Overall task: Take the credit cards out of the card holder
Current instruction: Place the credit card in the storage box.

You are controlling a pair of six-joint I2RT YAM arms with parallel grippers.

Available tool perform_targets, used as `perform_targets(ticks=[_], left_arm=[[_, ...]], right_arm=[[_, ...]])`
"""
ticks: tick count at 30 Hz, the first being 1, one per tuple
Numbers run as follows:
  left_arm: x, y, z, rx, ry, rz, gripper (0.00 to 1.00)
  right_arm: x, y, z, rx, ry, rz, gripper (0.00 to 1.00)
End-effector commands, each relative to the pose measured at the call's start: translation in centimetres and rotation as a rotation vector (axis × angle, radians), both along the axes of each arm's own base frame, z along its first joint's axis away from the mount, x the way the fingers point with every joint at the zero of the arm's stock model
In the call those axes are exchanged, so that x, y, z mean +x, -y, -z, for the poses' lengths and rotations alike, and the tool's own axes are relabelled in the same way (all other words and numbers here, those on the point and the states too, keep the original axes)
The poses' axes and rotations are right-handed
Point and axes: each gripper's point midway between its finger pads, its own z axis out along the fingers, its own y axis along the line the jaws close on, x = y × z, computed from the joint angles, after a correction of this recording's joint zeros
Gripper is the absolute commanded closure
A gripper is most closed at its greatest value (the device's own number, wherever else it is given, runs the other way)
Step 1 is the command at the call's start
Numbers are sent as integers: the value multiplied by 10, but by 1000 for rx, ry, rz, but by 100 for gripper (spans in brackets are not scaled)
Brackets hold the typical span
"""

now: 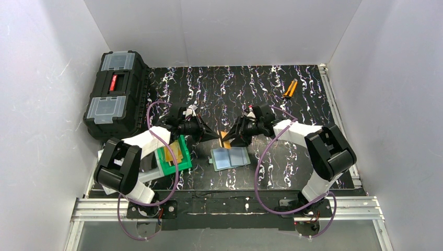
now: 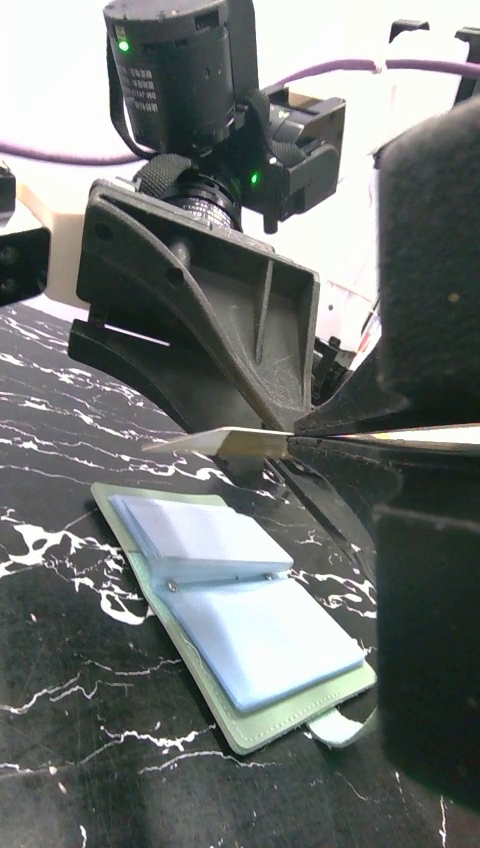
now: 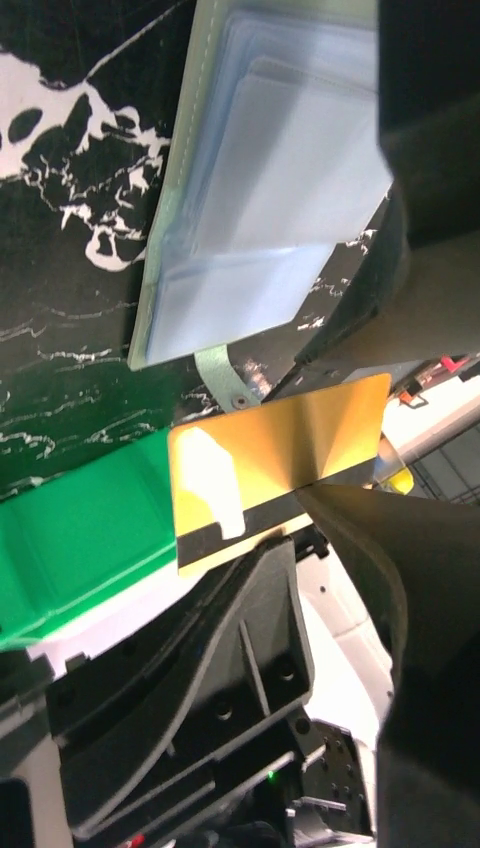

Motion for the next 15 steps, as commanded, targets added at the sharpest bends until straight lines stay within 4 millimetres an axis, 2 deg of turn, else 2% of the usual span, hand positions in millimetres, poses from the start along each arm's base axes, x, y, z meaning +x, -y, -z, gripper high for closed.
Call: perform_targets(ticks=[1, 4, 10, 11, 12, 14, 15], left_arm=[[-3, 3, -25, -79, 21, 2, 100], [-2, 3, -29, -86, 25, -1, 100], [-2, 4, -34, -112, 26, -2, 100], [-2, 5, -35, -116, 27, 0, 98], [-1, 5, -37, -121, 34, 1, 89], [-1, 5, -40, -132, 42, 3, 79], [-1, 6, -42, -141, 47, 9, 77]], right_arm=[[8, -7, -37, 145, 43, 24, 56], [7, -7, -41, 165, 36, 28, 73], [6, -9, -49, 205, 35, 23, 92], [6, -10, -50, 216, 35, 19, 94], [6, -11, -52, 229, 37, 13, 96], [5, -13, -55, 255, 33, -2, 98], [5, -14, -56, 263, 29, -7, 99]])
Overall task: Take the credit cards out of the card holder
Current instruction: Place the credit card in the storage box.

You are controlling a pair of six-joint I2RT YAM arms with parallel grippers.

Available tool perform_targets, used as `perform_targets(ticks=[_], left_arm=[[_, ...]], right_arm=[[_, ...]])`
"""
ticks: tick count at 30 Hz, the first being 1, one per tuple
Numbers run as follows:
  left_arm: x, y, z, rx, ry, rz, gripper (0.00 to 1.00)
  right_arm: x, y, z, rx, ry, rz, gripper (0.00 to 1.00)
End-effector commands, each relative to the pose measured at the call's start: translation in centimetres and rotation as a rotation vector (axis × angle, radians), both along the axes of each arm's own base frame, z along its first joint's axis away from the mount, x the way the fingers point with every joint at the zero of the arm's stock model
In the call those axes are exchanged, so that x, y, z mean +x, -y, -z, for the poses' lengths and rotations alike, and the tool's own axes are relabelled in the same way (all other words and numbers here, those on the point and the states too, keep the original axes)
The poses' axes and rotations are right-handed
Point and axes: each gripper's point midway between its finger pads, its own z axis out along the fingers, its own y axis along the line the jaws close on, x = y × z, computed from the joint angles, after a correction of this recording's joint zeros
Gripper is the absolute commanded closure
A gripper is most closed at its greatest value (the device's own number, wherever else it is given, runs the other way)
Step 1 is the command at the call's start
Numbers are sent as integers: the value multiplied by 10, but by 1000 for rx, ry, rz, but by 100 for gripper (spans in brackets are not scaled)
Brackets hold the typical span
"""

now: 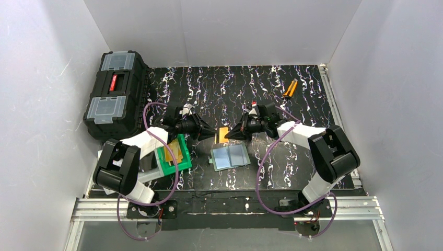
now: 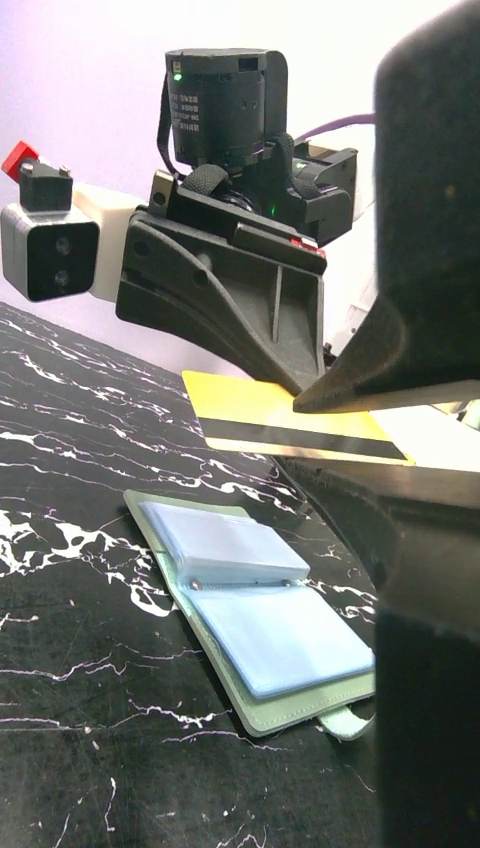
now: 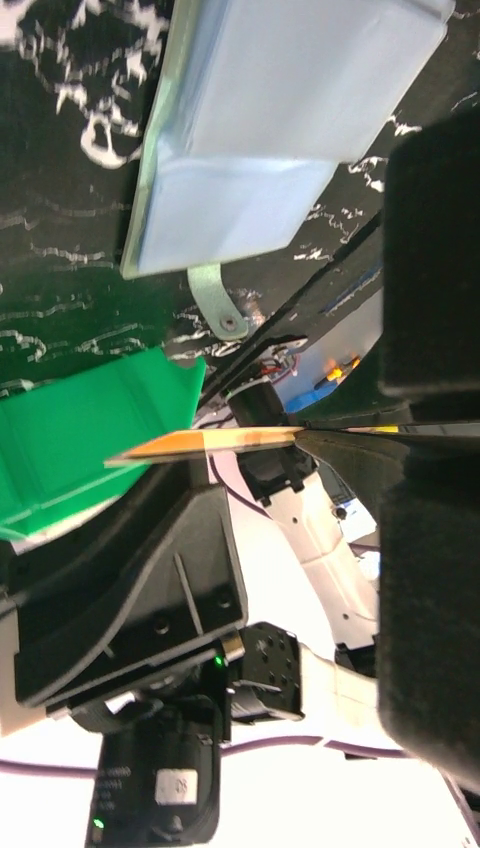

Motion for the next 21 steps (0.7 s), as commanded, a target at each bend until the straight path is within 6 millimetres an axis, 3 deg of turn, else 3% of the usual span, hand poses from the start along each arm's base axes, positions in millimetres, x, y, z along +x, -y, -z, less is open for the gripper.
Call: perform_targets(ticks=[1, 11, 21], left_arm=[[-16, 14, -38, -117, 59, 90, 76], [-16, 16, -43, -160, 45, 84, 75], [-13, 12, -47, -178, 31, 61, 74]], right_arm=[[-3, -12, -25, 111, 52, -48, 99], [-4, -19, -39, 242, 22, -79, 99], [0, -14, -42, 251, 24, -62, 99]])
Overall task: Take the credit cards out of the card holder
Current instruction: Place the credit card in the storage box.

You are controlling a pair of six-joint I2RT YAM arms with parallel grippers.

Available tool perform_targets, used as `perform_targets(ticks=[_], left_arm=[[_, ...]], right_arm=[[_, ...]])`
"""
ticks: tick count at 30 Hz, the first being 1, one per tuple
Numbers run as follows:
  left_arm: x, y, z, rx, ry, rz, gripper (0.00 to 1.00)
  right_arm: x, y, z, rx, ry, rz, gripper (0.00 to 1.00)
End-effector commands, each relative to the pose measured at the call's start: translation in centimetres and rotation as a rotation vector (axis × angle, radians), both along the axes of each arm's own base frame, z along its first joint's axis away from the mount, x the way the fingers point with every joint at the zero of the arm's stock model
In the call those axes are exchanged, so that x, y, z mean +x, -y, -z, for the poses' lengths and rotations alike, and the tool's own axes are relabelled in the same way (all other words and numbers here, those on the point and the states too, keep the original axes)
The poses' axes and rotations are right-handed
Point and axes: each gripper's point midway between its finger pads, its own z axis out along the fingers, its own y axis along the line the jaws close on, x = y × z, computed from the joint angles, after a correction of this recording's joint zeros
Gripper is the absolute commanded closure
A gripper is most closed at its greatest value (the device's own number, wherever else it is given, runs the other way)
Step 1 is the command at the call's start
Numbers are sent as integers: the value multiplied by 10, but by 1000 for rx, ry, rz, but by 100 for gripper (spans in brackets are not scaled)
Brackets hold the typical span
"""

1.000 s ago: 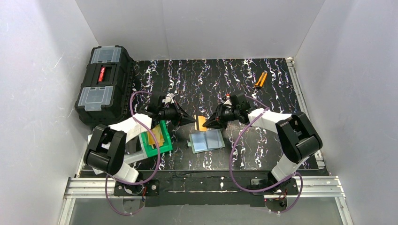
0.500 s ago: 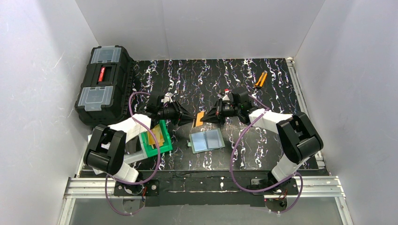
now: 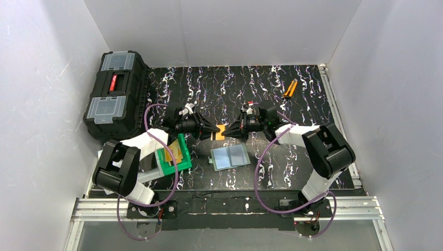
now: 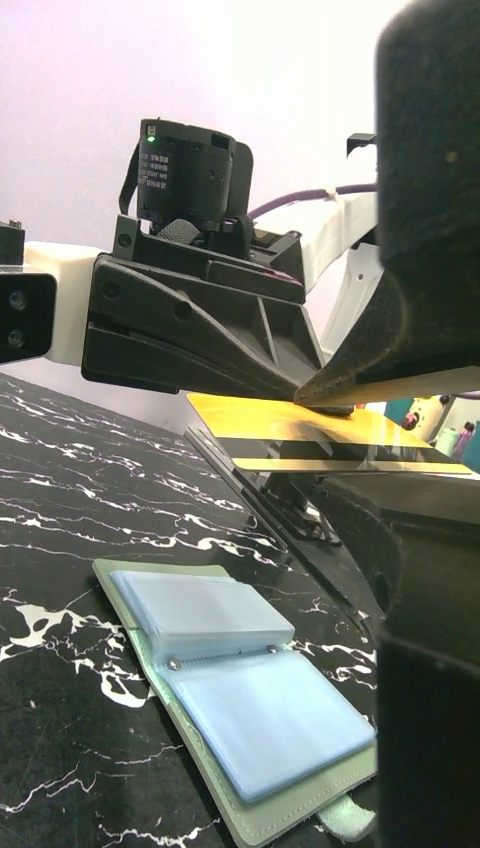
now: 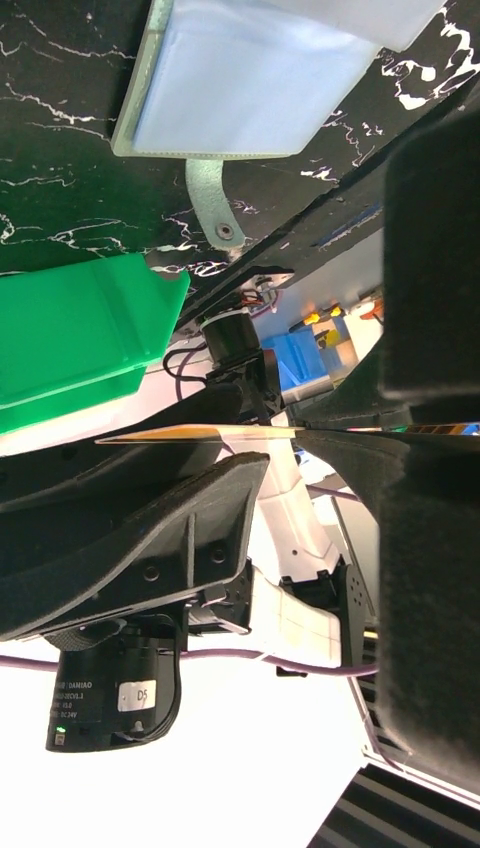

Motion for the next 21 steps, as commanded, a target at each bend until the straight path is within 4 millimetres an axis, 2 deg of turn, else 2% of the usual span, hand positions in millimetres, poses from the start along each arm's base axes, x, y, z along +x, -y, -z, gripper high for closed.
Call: perform_targets(ticks=[1, 4, 5, 8, 10, 11, 13, 14, 16, 21], left_arm=[[-8, 2, -28, -68, 44, 37, 77], [-8, 2, -32, -66, 51, 41, 98], [-9, 2, -33, -60, 55, 43, 100], [-14, -6, -31, 11, 73, 47, 100], [-18, -21, -27, 137, 98, 33, 100], [-22, -31, -26, 210, 111, 31, 100], [-30, -53, -25, 352, 135, 19, 100], [-35, -66, -26, 430, 148, 13, 100], [-43, -95, -32, 590, 186, -24, 100], [-74, -187, -22, 1067, 107, -115, 100]], right_arm=[[1, -1, -14, 42, 41, -15, 99], [2, -1, -15, 35, 49, -19, 99], [2, -1, -16, 25, 60, -23, 94], [2, 4, -11, -87, 94, -30, 54], [2, 13, -4, -211, 150, -32, 28], [2, 19, -2, -267, 161, -29, 19], [2, 30, 2, -359, 186, -12, 7], [3, 36, 4, -395, 199, -6, 3], [4, 45, 9, -464, 219, 6, 2], [12, 62, 16, -605, 272, 10, 2]])
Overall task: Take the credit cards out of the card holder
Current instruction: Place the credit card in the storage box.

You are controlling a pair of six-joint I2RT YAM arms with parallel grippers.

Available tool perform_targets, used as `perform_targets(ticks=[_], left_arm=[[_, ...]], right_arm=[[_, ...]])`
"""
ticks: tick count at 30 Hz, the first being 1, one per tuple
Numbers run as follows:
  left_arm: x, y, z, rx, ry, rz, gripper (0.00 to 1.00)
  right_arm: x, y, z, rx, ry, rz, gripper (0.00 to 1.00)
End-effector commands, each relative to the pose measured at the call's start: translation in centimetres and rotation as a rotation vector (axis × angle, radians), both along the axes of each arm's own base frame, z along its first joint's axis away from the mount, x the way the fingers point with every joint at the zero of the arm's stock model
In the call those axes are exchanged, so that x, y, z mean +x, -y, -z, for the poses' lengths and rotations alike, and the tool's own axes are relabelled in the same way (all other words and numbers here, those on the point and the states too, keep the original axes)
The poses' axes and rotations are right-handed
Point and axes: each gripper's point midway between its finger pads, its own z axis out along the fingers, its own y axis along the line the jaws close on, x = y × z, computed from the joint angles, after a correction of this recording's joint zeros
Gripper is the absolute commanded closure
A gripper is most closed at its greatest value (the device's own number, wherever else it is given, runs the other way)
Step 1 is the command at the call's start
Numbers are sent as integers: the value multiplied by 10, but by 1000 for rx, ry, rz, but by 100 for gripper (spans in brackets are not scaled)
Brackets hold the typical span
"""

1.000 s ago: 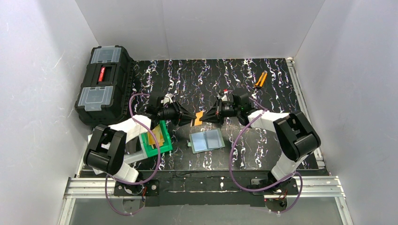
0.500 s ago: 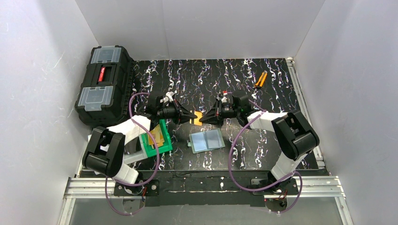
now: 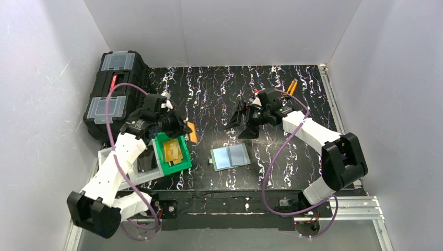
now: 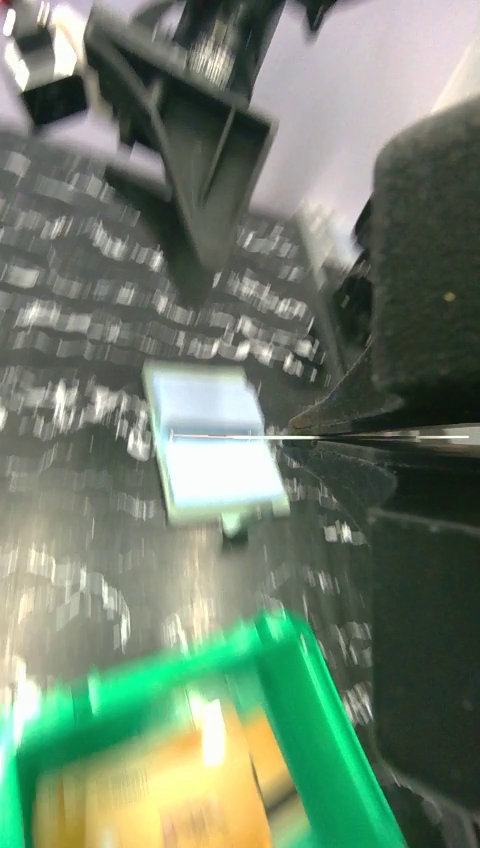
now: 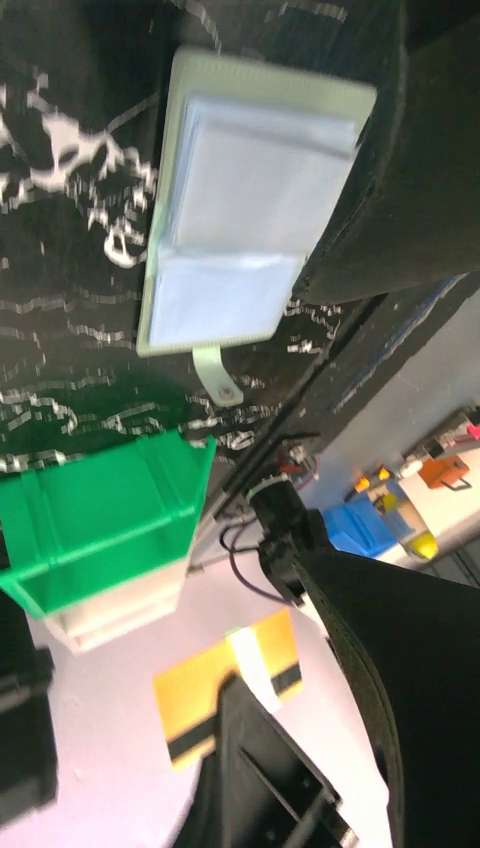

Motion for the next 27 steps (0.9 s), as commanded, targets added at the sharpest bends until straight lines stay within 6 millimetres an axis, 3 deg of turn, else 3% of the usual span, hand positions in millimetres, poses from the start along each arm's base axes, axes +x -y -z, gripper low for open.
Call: perform_targets(ticks=[1, 8, 21, 27], left_arm=[[-52, -105, 39, 544, -160, -122, 100], [-52, -135, 57, 749, -223, -143, 100], [-25, -136, 110, 942, -352, -94, 100], [-22, -135, 116, 965, -365, -88, 79]], right_arm=[[2, 28, 17, -206, 43, -1, 2], [5, 31, 16, -232, 63, 2, 2], [-5, 40, 21, -256, 67, -15, 2], [-6, 42, 21, -268, 79, -15, 2]])
